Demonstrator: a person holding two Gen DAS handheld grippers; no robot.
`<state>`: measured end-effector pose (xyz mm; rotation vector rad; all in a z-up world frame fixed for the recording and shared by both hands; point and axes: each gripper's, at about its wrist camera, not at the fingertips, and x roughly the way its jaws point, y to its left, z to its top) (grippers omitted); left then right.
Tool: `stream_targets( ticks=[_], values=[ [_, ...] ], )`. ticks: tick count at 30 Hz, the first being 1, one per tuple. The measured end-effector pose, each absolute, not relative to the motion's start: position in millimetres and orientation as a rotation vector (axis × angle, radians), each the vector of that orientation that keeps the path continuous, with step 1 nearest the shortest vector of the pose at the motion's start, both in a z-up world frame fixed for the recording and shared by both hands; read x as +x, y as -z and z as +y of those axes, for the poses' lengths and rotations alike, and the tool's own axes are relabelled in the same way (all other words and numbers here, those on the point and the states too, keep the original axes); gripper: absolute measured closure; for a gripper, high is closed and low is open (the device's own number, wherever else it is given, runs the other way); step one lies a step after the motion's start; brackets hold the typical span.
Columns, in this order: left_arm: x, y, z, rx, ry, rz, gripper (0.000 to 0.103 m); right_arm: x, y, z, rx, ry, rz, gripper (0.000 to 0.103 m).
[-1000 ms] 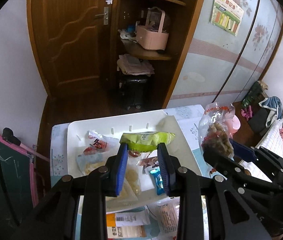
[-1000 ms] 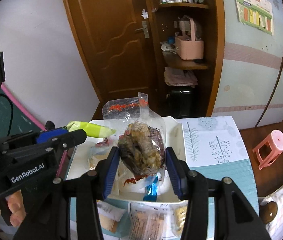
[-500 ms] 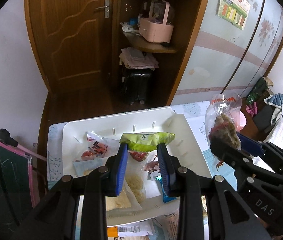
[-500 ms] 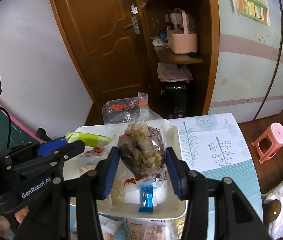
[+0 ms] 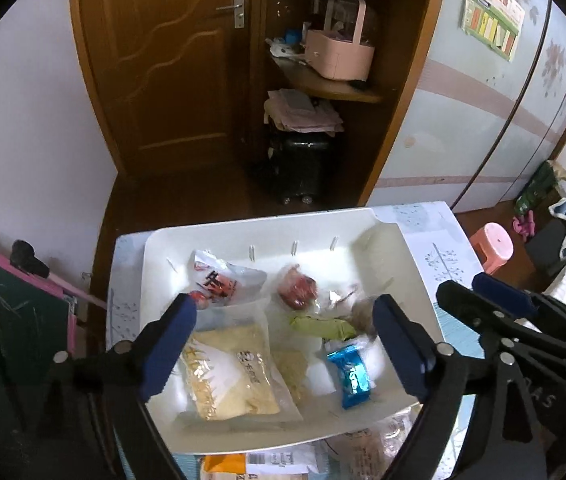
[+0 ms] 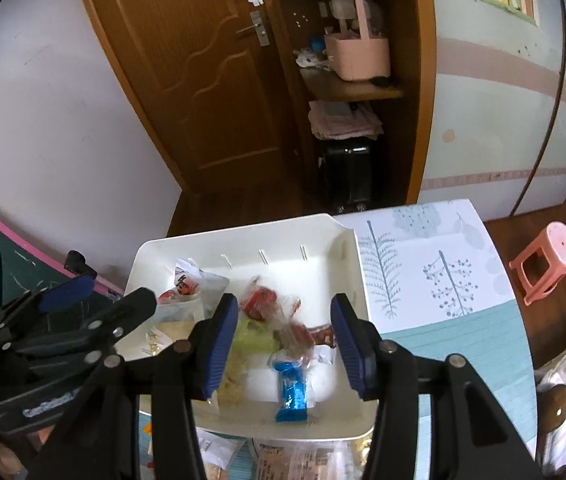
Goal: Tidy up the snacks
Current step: 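Withdraw both tools from the tray back over the snacks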
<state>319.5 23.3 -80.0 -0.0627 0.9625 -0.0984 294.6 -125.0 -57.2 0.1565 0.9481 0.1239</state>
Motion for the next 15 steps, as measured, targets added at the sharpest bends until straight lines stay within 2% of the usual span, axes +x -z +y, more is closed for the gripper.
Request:
stream_targets(
  ticks=[15],
  values=[
    [292.4,78.7,20.1,-0.07,0.081,0.973,0.013,274.8,60.6,-129.1,0.16,-0.122,0.967,0.054]
  ],
)
